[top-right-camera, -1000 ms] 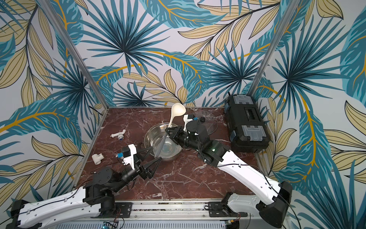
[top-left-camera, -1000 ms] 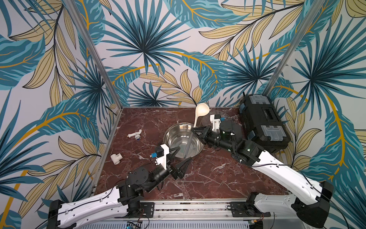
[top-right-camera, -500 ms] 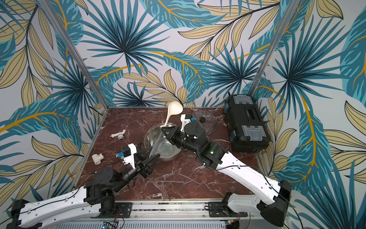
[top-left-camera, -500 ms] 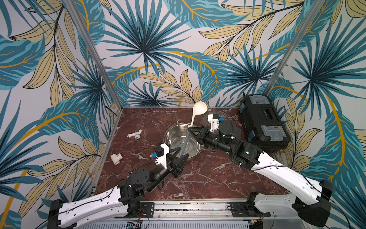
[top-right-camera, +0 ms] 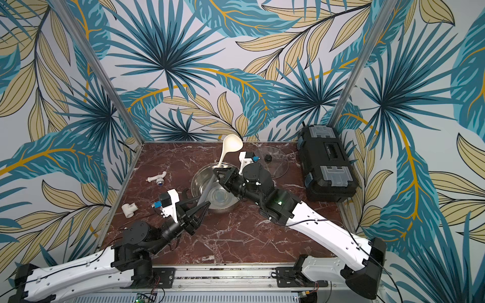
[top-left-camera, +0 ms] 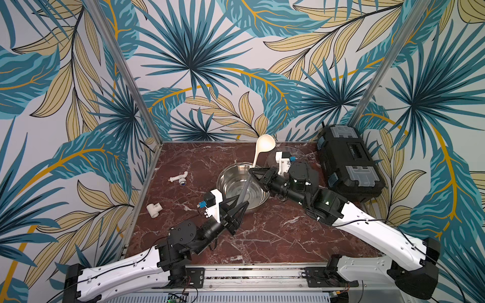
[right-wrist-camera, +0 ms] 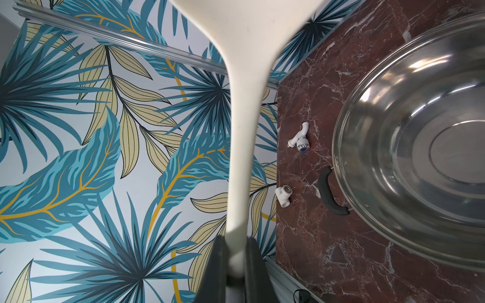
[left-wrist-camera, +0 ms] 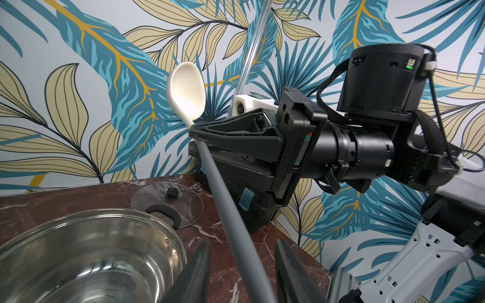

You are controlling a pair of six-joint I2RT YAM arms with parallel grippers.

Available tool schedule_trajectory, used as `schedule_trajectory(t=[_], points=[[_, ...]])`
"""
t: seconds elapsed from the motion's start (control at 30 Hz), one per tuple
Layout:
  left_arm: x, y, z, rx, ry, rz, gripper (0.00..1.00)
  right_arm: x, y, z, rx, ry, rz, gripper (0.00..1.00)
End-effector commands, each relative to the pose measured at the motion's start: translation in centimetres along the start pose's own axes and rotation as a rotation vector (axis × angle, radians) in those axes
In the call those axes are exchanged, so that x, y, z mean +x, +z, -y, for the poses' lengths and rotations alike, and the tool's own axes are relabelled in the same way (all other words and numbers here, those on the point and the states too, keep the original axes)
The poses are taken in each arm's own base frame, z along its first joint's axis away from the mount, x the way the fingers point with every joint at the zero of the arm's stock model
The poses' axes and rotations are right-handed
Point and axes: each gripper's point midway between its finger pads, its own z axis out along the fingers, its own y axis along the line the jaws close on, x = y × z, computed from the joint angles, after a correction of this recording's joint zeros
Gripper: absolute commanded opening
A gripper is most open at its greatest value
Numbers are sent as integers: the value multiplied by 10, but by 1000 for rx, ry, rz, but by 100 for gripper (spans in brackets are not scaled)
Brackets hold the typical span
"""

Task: Stir the soup with a spoon
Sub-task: Adjust the spoon.

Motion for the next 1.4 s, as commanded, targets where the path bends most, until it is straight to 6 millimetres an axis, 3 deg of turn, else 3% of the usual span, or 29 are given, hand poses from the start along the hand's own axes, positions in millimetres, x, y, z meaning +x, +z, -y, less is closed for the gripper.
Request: schedule_trajectory(t=[0.0,0.23,0.77,0.83,0.93,1.0,1.13,1.27,1.37], points=[[-15,-2,7,25,-18,42,38,2,6,-1,-21,-1,9,0],[-19,-2,6,20,-25,50,33,3,7,3,-14,-1,8,0],[-24,-11,-13,-98,-26,28,3,15,10,16,6,-22,-19,0],[-23,-14,-21,-155,-4,-15,0,14,6,18,18,-58,-11,33],[-20,-21,-33,-235,38,-99,0,6,-8,17,50,-153,14,73],[-18,-28,-40,-283,69,-164,0,-2,-24,22,108,-228,35,88],[-8,-44,-60,-400,148,-288,0,-19,-60,21,160,-380,90,99],[1,-56,-74,-488,232,-413,0,-36,-96,23,242,-534,135,99],[8,-54,-80,-544,316,-522,0,-50,-121,35,365,-653,162,100]])
